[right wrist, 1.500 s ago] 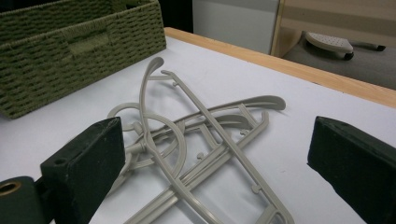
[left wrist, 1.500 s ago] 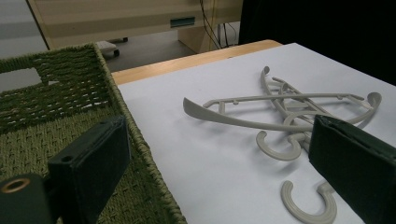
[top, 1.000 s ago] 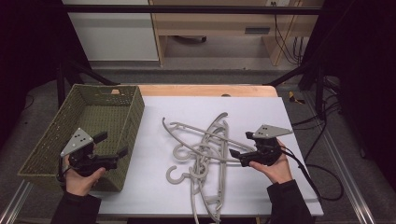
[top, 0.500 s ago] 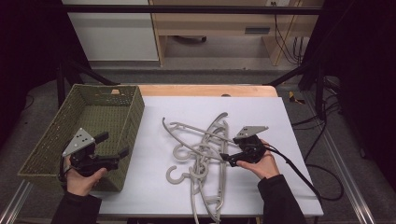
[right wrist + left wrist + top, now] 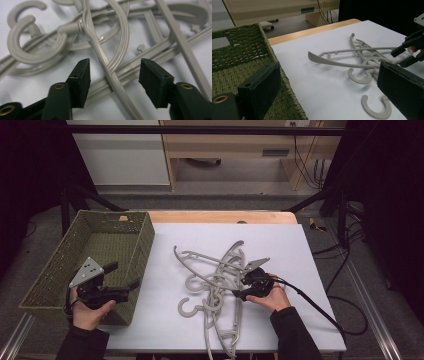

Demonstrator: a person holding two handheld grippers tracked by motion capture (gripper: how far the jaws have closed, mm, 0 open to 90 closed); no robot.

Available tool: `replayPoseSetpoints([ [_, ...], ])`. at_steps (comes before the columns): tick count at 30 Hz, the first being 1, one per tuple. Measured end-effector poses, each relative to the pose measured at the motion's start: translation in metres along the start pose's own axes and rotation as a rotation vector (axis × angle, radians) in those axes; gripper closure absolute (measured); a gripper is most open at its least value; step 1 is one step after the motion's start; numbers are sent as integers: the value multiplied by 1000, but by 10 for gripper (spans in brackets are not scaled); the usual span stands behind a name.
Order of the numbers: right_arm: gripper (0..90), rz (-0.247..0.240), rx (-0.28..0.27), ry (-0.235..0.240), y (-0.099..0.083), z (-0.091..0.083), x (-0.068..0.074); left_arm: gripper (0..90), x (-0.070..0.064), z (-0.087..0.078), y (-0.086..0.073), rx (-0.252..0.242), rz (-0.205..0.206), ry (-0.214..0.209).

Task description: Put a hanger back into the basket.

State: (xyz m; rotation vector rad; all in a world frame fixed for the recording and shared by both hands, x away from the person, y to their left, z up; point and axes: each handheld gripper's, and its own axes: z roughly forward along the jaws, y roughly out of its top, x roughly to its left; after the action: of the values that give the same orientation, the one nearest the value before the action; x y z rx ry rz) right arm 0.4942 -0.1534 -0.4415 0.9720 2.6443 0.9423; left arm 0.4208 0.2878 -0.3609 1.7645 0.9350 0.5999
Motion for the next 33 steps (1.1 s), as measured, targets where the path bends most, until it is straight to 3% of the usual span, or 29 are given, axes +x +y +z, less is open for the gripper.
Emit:
replayPoseSetpoints([
  [7,536,-22,48,22,-2,12,-1,50,0,1,0,7,4,-5],
  [13,677,-49,56,0,-2,11,-1,51,0,2,-1,8,1,-6],
  [16,703,-53,73,-10,-2,10,0,51,-1,2,0,8,3,-6],
  [19,733,-57,76,6,-2,9,0,51,-1,3,-1,10,4,-6],
  [20,754,-54,83,35,-2,8,0,51,0,3,-1,15,7,-6],
  [27,767,-46,96,67,-2,6,0,51,-2,4,-1,16,6,-7],
  [33,714,-50,96,42,-3,7,2,52,-2,3,-1,19,12,-6],
])
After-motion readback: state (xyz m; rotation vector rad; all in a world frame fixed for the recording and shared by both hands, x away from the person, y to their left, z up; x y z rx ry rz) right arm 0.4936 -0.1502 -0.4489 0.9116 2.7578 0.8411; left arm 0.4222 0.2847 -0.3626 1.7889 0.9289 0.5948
